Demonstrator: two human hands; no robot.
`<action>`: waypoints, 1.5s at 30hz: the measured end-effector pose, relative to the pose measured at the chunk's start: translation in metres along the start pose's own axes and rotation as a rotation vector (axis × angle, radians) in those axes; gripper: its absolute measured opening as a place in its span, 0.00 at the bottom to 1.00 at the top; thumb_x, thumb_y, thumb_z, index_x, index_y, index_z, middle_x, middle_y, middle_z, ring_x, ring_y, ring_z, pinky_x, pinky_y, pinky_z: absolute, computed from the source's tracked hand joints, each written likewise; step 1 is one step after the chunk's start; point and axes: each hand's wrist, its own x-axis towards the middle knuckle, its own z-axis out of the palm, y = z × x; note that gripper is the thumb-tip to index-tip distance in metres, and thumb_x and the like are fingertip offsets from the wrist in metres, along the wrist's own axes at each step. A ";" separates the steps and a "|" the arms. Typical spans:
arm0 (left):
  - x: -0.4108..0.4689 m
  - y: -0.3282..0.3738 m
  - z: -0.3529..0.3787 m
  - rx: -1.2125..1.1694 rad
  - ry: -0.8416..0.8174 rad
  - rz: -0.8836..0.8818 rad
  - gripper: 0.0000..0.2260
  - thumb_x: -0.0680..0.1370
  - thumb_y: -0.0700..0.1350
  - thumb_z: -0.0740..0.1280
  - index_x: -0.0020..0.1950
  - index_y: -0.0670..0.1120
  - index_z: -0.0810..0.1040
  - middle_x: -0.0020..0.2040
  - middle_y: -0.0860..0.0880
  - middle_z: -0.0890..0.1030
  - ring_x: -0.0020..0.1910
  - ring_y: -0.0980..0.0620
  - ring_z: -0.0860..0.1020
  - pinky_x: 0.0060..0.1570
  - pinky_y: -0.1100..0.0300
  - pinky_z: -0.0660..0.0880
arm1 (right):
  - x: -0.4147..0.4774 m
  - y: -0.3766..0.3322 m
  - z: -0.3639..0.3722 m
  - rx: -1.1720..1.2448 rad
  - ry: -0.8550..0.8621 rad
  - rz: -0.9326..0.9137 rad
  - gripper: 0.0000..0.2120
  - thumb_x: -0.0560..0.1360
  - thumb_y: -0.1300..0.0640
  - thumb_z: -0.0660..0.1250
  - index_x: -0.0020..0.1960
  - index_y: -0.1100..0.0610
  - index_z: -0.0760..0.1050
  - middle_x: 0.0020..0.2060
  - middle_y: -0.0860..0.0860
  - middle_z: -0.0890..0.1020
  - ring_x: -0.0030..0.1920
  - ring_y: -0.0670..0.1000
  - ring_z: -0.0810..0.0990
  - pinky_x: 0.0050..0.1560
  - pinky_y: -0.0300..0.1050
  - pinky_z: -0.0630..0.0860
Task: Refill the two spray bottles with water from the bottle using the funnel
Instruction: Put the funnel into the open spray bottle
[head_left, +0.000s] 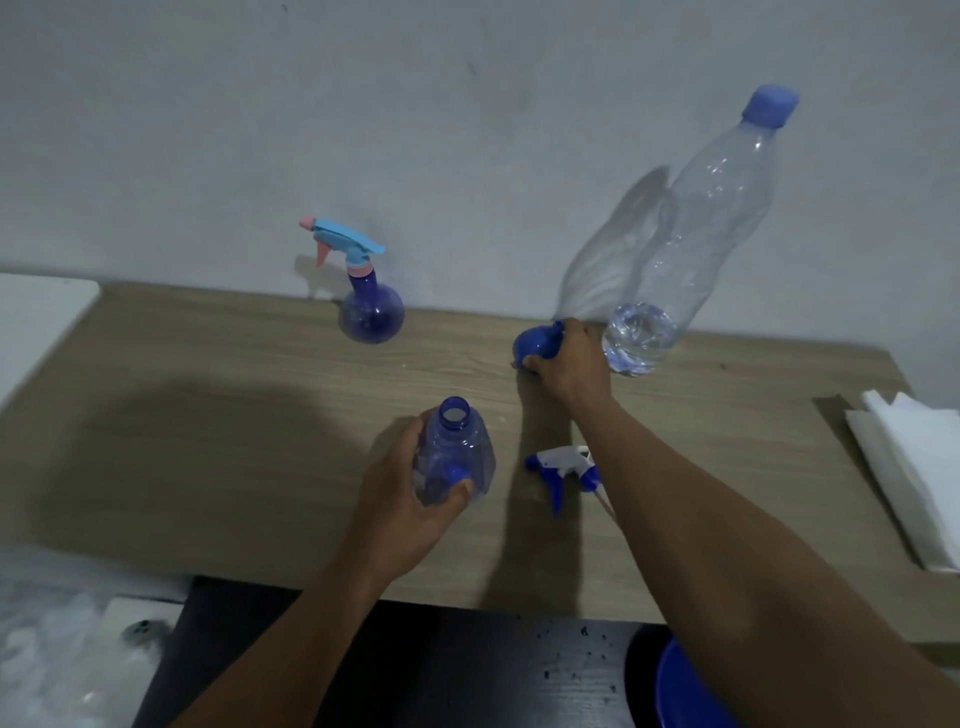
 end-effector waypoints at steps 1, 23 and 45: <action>0.000 0.001 0.000 -0.008 -0.003 -0.009 0.32 0.71 0.41 0.77 0.70 0.59 0.69 0.62 0.63 0.77 0.61 0.63 0.76 0.59 0.57 0.78 | -0.007 -0.001 -0.005 0.031 0.004 0.002 0.32 0.69 0.51 0.78 0.68 0.58 0.70 0.61 0.54 0.77 0.60 0.56 0.77 0.57 0.52 0.75; -0.003 0.016 -0.014 0.060 -0.087 -0.041 0.30 0.70 0.47 0.76 0.70 0.54 0.69 0.57 0.57 0.78 0.55 0.56 0.78 0.41 0.76 0.68 | -0.183 -0.117 -0.086 0.618 -0.046 -0.259 0.29 0.69 0.51 0.80 0.66 0.45 0.71 0.55 0.47 0.79 0.52 0.49 0.83 0.52 0.47 0.82; 0.011 -0.004 -0.014 0.042 -0.148 -0.040 0.30 0.70 0.41 0.77 0.69 0.49 0.70 0.60 0.53 0.79 0.56 0.55 0.78 0.44 0.74 0.74 | -0.205 -0.095 -0.036 0.422 -0.004 -0.286 0.52 0.65 0.50 0.82 0.80 0.53 0.57 0.66 0.37 0.69 0.70 0.43 0.70 0.69 0.48 0.73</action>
